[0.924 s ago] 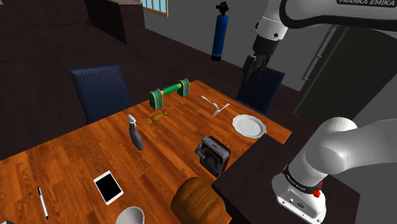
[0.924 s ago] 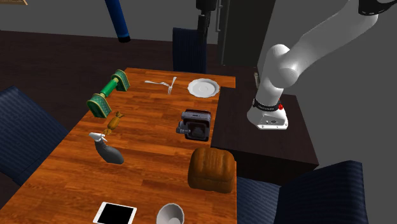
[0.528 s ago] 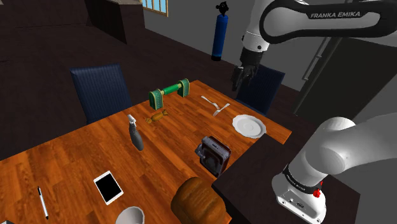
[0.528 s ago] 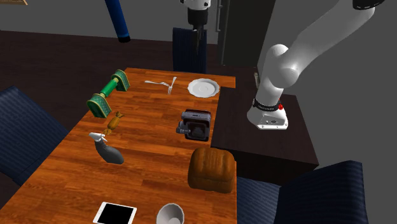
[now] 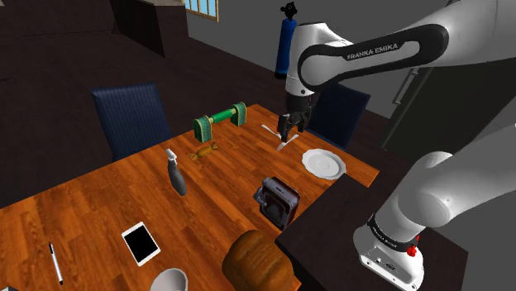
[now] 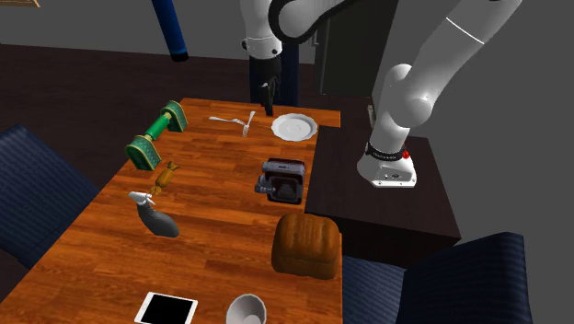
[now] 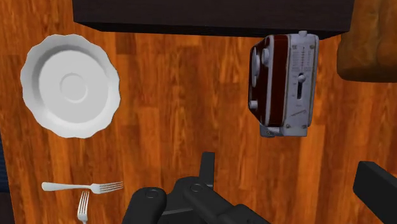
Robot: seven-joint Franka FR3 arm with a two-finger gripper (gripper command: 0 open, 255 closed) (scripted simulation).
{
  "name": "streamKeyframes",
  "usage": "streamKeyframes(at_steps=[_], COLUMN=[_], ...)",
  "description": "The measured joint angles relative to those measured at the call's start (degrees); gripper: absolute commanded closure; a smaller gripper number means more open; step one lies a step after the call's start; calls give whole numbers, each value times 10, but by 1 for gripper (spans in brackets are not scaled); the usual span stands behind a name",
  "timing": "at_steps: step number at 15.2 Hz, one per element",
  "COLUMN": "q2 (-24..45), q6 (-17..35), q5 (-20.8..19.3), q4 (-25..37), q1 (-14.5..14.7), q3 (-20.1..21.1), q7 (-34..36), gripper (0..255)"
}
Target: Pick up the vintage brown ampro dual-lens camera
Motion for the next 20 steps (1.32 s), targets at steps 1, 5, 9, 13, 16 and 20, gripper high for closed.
streamKeyframes(at_steps=[1, 5, 9, 13, 16, 20], q2=[22, 106, 195, 286, 358, 442], q6=[14, 61, 96, 128, 145, 163], q5=[-1, -12, -29, -50, -71, -91], q4=[0, 7, 30, 55, 85, 122], q1=[2, 4, 10, 20, 27, 43], q3=[7, 26, 42, 52, 52, 48], q7=[8, 32, 63, 98, 118, 144], gripper=[0, 0, 0, 0, 0, 0])
